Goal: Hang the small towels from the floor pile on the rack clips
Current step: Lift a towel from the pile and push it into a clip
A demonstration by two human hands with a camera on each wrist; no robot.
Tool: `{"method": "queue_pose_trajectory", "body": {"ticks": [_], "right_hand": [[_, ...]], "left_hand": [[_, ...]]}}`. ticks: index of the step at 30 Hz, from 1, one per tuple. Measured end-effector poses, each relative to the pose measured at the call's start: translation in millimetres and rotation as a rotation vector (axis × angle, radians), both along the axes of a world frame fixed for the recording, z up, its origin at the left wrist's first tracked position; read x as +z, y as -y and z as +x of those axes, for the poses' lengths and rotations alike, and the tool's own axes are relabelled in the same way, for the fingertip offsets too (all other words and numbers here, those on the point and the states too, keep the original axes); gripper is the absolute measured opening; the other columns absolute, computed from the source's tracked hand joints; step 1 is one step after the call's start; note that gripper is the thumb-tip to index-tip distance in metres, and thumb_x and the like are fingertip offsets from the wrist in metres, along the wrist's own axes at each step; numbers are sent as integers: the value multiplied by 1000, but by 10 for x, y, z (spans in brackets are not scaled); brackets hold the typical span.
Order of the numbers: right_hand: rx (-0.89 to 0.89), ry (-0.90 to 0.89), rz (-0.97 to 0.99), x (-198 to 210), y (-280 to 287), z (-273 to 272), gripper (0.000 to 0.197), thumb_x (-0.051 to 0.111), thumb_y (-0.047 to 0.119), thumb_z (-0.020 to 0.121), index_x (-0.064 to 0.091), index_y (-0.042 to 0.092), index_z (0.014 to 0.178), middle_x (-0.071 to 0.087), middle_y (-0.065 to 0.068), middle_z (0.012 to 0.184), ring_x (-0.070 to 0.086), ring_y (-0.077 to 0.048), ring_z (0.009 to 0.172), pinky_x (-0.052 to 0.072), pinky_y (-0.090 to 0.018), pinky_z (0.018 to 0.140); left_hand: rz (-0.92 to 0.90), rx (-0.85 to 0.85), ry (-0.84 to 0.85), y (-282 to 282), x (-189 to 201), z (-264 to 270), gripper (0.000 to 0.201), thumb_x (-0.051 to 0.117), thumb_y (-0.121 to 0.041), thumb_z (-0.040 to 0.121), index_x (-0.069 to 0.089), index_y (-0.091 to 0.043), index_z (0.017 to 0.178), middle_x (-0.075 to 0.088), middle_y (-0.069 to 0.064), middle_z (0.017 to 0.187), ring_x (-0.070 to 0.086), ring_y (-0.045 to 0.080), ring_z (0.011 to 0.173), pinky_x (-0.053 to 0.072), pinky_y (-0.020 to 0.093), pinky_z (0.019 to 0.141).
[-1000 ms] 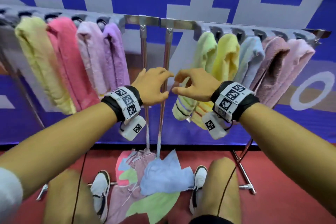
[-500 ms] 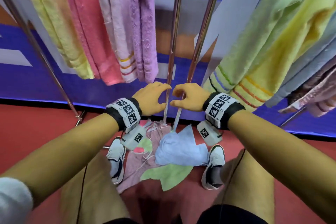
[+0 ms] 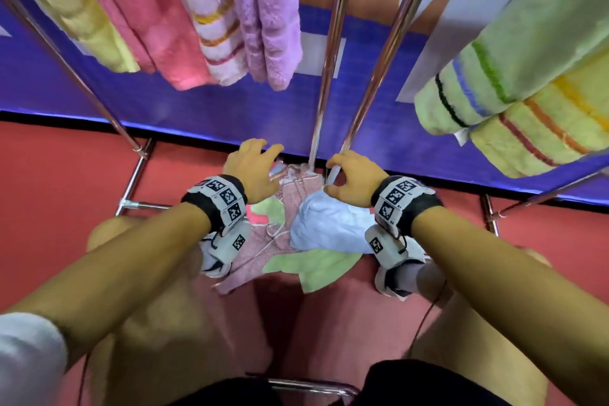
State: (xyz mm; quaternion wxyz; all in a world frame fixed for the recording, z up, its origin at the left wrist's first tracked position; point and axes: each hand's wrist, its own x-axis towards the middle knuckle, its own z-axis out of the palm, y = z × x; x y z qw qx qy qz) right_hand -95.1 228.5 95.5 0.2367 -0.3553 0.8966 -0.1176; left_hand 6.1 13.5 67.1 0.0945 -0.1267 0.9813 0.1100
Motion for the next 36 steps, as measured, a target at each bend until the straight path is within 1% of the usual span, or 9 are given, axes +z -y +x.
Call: {"method": "queue_pose_trajectory", "body": {"ticks": [3, 8, 12, 15, 22, 29, 31, 34, 36], "right_hand": [[13, 36, 0, -327, -11, -32, 53, 71, 36, 81, 55, 13, 127, 48, -9, 127, 57, -29, 109, 46, -41, 98], [16, 90, 106, -805, -2, -113, 57, 66, 36, 84, 48, 14, 134, 46, -9, 133, 51, -30, 120, 44, -39, 99], [-3, 142, 150, -1148, 80, -140, 57, 63, 34, 87, 45, 16, 138, 49, -13, 136, 50, -33, 123, 42, -37, 99], [-1, 177, 166, -1393, 204, -132, 57, 63, 35, 86, 45, 16, 137, 51, -15, 133, 51, -35, 122, 44, -39, 99], [-5, 258, 196, -1942, 420, -93, 45, 63, 29, 88, 53, 12, 129, 54, -18, 127, 52, -36, 118, 43, -38, 97], [-84, 304, 270, -2597, 547, -200, 50, 62, 30, 90, 50, 17, 137, 52, -15, 140, 49, -35, 127, 41, -37, 102], [-89, 292, 301, -2796, 583, -213, 53, 62, 33, 88, 49, 21, 139, 45, -16, 145, 44, -36, 131, 38, -39, 107], [-110, 261, 375, -3048, 627, -198, 59, 61, 45, 86, 46, 33, 142, 26, -15, 155, 29, -37, 139, 31, -39, 114], [-107, 275, 421, -3248, 641, -204, 68, 46, 62, 82, 40, 36, 144, 21, -12, 157, 28, -36, 138, 30, -40, 113]], "left_hand": [[-31, -14, -25, 7, -185, -69, 76, 68, -39, 82, 34, -22, 148, 29, 17, 153, 22, 36, 143, 32, 50, 111], [92, 65, -26, 44, -494, -61, 74, 69, -33, 81, 38, -22, 147, 27, 18, 154, 21, 37, 144, 29, 52, 113], [168, 101, -28, 90, -664, -76, 74, 70, -29, 80, 38, -24, 146, 30, 17, 151, 24, 36, 140, 32, 54, 110], [183, 106, -41, 74, -725, -158, 73, 71, -29, 79, 41, -20, 144, 33, 17, 149, 29, 37, 138, 36, 54, 107], [136, 88, 104, 14, -864, -291, 78, 66, -39, 81, 30, -25, 148, 21, 16, 155, 21, 36, 142, 33, 54, 109], [139, 81, 169, 15, -910, -271, 80, 62, -42, 84, 22, -27, 152, 16, 14, 157, 17, 32, 144, 33, 51, 109], [136, 86, 173, 25, -920, -263, 78, 62, -43, 84, 24, -27, 151, 17, 13, 157, 17, 31, 144, 33, 51, 108], [116, 80, 176, 28, -956, -256, 74, 62, -44, 83, 30, -26, 148, 16, 13, 157, 20, 32, 142, 35, 51, 107], [116, 73, 185, 23, -983, -257, 73, 61, -45, 83, 31, -25, 147, 17, 13, 157, 21, 33, 142, 36, 52, 107]]}}
